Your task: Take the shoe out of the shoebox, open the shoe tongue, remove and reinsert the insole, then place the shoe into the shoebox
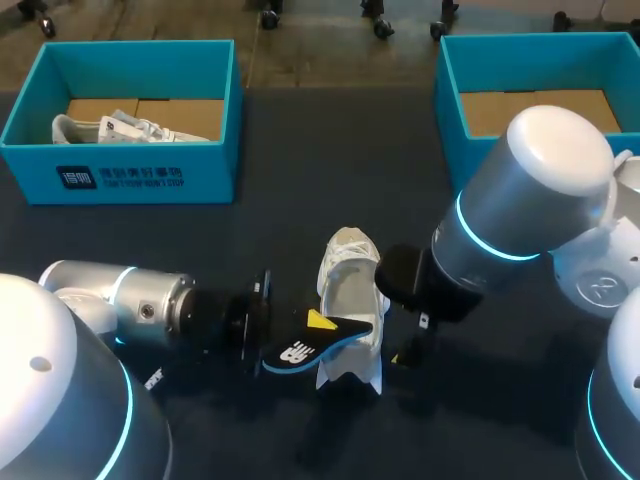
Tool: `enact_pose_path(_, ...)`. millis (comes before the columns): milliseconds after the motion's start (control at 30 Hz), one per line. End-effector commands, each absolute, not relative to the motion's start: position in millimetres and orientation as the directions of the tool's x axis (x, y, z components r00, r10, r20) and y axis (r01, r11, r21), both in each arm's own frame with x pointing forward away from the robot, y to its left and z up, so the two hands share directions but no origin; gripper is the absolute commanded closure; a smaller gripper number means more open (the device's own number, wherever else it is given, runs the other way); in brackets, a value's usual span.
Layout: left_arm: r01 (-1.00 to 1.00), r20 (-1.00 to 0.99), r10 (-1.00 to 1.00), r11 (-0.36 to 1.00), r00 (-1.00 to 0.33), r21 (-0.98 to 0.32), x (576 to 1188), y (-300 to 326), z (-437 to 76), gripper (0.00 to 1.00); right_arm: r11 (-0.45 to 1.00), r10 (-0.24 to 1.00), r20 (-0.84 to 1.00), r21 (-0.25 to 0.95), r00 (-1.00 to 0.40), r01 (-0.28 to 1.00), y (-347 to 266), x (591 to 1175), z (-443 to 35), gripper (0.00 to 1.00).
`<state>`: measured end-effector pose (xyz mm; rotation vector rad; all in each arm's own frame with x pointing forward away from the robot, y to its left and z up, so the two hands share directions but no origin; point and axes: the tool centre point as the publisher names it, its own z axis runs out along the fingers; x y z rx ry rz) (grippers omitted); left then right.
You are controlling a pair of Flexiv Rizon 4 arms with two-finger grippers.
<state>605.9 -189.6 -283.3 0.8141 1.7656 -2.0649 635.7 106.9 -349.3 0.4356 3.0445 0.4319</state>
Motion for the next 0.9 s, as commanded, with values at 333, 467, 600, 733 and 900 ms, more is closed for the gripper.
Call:
enact_pose_path(333,0.560,-0.585,0.130,-0.188,-0.800,-0.807,609,-191,-290,1.00,0.926,0.261,0.013,0.280,-0.965,0.254,114,642,-359,0.00)
enact_pose_path(467,0.559,-0.581,0.120,-0.173,-0.805,-0.811,614,-192,-294,1.00,0.925,0.260,0.014,0.285,-0.966,0.253,115,642,-359,0.00)
enact_pose_path(600,0.565,-0.582,0.111,-0.154,-0.806,-0.811,618,-194,-299,1.00,0.925,0.260,0.014,0.285,-0.966,0.253,115,642,-359,0.00)
enact_pose_path(733,0.567,-0.582,0.102,-0.139,-0.807,-0.812,622,-195,-302,1.00,0.925,0.260,0.014,0.285,-0.966,0.253,115,642,-359,0.00)
enact_pose_path(900,0.541,-0.553,0.075,-0.138,-0.830,-0.830,630,-198,-309,1.00,0.925,0.260,0.014,0.285,-0.966,0.253,115,642,-359,0.00)
